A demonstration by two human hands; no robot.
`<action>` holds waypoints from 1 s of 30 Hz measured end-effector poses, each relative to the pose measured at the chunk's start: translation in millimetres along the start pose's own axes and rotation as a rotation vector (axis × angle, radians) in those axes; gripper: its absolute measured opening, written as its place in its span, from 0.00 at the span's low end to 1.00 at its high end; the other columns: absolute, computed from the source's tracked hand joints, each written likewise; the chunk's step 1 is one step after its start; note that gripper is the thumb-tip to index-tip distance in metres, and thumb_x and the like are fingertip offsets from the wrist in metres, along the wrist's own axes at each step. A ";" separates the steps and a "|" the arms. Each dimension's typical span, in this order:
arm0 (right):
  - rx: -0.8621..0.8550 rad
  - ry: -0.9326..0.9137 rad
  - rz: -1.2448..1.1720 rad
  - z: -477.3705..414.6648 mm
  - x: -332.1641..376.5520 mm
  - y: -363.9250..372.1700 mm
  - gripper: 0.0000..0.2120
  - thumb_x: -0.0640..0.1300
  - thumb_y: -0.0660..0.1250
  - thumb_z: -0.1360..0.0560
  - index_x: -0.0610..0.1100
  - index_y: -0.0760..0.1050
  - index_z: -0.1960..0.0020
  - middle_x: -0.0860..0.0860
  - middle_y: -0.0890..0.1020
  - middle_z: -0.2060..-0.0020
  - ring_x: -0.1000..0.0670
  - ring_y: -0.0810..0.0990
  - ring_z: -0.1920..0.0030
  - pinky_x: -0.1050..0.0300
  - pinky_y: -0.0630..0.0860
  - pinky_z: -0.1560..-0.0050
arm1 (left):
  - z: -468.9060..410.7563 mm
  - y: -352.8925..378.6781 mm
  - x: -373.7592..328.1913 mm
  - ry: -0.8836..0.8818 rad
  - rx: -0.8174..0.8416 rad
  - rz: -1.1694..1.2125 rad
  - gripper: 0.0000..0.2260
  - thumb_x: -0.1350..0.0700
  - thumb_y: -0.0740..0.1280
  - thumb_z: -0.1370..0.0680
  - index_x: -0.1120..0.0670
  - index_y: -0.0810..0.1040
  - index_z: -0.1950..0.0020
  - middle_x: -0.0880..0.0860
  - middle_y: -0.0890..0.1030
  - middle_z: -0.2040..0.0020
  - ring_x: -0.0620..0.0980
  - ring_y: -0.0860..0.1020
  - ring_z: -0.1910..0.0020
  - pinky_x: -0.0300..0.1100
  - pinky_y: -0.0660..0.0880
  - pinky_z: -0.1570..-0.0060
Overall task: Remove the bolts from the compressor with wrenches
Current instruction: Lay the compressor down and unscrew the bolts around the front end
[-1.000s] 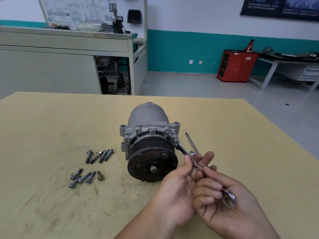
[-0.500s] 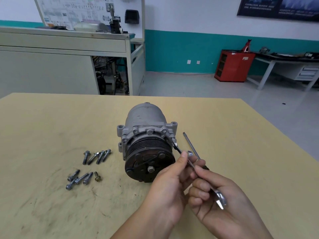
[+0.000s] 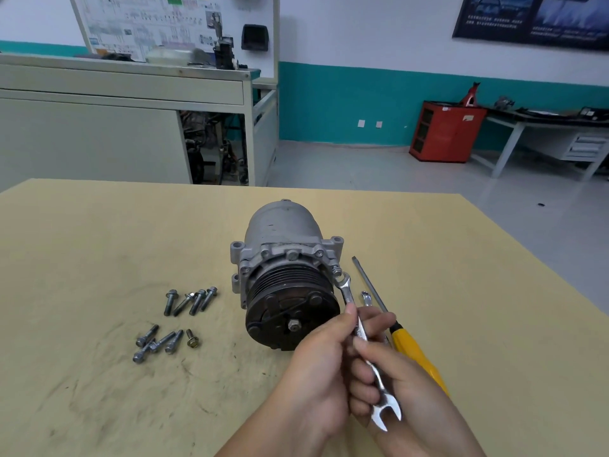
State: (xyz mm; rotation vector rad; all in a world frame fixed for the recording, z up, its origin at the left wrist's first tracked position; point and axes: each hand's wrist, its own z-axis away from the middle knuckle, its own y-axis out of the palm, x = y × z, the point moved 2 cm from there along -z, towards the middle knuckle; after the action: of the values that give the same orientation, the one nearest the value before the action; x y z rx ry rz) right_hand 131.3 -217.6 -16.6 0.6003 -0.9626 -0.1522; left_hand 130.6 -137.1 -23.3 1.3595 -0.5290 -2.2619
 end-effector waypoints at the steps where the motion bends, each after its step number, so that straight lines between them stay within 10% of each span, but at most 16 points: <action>1: 0.014 0.023 -0.018 1.4 2.1 -2.2 0.19 0.41 0.61 0.25 0.41 0.77 0.73 0.48 0.65 0.81 0.53 0.62 0.85 0.63 0.61 0.85 | -0.3 2.1 0.6 -0.011 0.027 0.019 0.19 0.43 0.58 0.22 0.54 0.83 0.50 0.50 0.74 0.78 0.47 0.65 0.86 0.29 0.61 0.84; 10: 0.041 0.037 -0.030 1.3 7.2 -5.9 0.10 0.44 0.63 0.32 0.40 0.73 0.69 0.48 0.63 0.82 0.54 0.60 0.88 0.68 0.59 0.85 | -4.8 5.7 0.5 0.041 0.097 0.205 0.15 0.47 0.64 0.32 0.57 0.83 0.59 0.52 0.85 0.60 0.48 0.74 0.79 0.35 0.71 0.81; 17: -0.034 -0.009 0.033 -2.4 7.4 -7.1 0.13 0.41 0.61 0.27 0.38 0.69 0.69 0.49 0.61 0.84 0.54 0.58 0.88 0.68 0.57 0.85 | -9.7 0.9 -1.9 0.155 0.057 0.217 0.18 0.47 0.63 0.32 0.59 0.81 0.54 0.58 0.85 0.56 0.53 0.73 0.54 0.44 0.72 0.50; 22: -0.021 -0.031 0.019 -1.2 3.5 -7.8 0.10 0.44 0.63 0.35 0.37 0.69 0.70 0.49 0.60 0.85 0.55 0.56 0.89 0.70 0.57 0.85 | -4.8 1.9 -0.1 0.210 0.049 0.109 0.18 0.46 0.62 0.29 0.59 0.81 0.53 0.57 0.85 0.57 0.48 0.75 0.64 0.36 0.76 0.64; 30: -0.026 -0.011 -0.028 -3.3 5.2 -15.5 0.15 0.46 0.63 0.35 0.38 0.74 0.76 0.49 0.59 0.86 0.55 0.55 0.90 0.71 0.57 0.85 | -7.2 8.3 1.5 0.222 0.013 0.088 0.16 0.49 0.60 0.22 0.60 0.80 0.54 0.59 0.85 0.57 0.46 0.67 0.70 0.47 0.70 0.45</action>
State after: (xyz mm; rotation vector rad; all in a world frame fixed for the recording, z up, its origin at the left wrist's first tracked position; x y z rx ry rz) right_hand 139.0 -231.0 -22.7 0.5901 -0.9615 -0.1922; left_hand 137.8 -145.4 -23.1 1.5389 -0.5169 -2.0098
